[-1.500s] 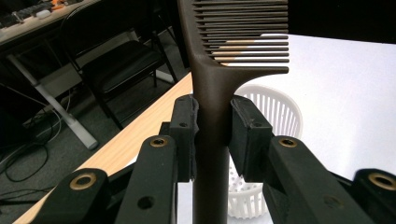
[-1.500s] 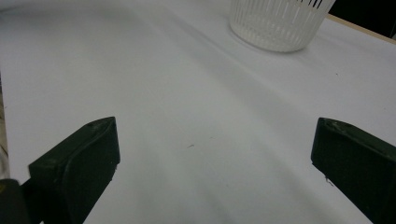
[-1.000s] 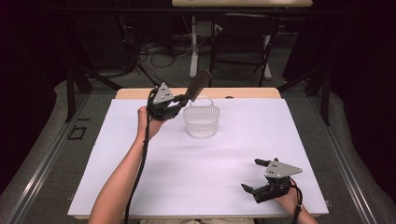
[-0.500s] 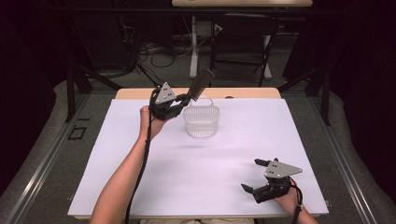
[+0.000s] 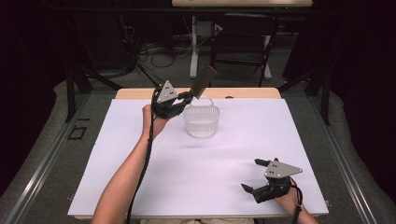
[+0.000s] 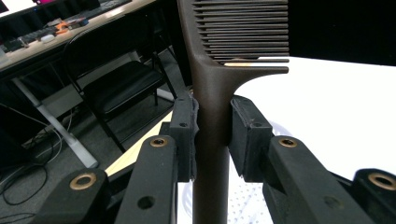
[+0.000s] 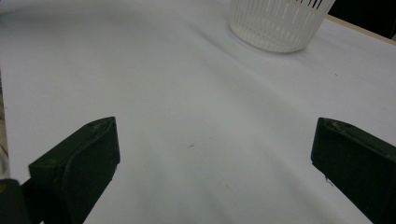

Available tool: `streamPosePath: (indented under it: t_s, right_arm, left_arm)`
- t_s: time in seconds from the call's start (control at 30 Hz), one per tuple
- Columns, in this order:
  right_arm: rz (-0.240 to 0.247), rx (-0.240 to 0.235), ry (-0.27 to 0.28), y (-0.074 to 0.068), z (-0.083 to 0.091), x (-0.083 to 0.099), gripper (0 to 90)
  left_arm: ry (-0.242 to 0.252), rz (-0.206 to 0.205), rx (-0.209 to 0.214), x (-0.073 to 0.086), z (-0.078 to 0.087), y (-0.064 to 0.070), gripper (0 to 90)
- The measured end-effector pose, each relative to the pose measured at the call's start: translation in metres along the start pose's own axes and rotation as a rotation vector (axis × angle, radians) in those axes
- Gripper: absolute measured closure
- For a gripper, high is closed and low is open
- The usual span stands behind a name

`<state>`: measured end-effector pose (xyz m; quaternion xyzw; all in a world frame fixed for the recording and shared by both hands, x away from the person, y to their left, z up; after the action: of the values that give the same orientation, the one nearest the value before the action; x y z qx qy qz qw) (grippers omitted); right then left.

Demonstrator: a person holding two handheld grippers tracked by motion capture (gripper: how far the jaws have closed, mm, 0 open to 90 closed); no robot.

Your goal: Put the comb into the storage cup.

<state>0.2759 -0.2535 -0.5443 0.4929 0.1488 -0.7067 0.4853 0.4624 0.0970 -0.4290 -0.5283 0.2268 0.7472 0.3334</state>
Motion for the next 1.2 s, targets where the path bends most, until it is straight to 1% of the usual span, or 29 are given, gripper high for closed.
streamPosePath:
  t_s: [0.17, 0.37, 0.53, 0.77, 0.97, 1.03, 1.2]
  right_arm:
    - [0.000, 0.001, 0.000, 0.000, 0.000, 0.000, 1.1]
    - [0.001, 0.001, 0.000, 0.000, 0.000, 0.000, 1.1]
    - [0.001, 0.000, 0.001, 0.000, 0.000, 0.000, 1.1]
    - [0.001, 0.000, 0.001, 0.000, 0.000, 0.000, 1.1]
    - [0.000, -0.002, 0.001, 0.000, 0.000, 0.000, 1.1]
    - [0.000, -0.003, 0.001, 0.000, 0.000, 0.000, 1.1]
    - [-0.002, -0.003, 0.001, 0.000, -0.001, 0.000, 1.1]
  left_arm:
    - [0.007, 0.002, 0.006, 0.000, -0.002, 0.001, 72.4]
    - [0.015, 0.001, 0.004, 0.001, -0.005, 0.002, 72.4]
    - [0.029, 0.011, 0.010, 0.002, -0.007, 0.001, 72.4]
    - [0.044, 0.012, 0.015, 0.002, -0.009, 0.003, 72.4]
    - [0.048, 0.005, 0.025, 0.002, -0.012, 0.005, 72.4]
    - [0.048, -0.003, 0.022, 0.002, -0.013, 0.005, 72.4]
    - [0.059, 0.003, 0.026, 0.003, -0.014, 0.005, 72.4]
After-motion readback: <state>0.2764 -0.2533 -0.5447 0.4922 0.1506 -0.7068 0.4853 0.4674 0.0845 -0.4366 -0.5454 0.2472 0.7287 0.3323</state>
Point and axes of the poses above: each handheld gripper's, and its own axes: z roughly backward along the jaws, x roughly out of its underside, y roughly to its right, the point moved 1 cm from there along -z, roughly forward along the jaws, and after that the axes turned 13 degrees about z, right-handed, at the moved point
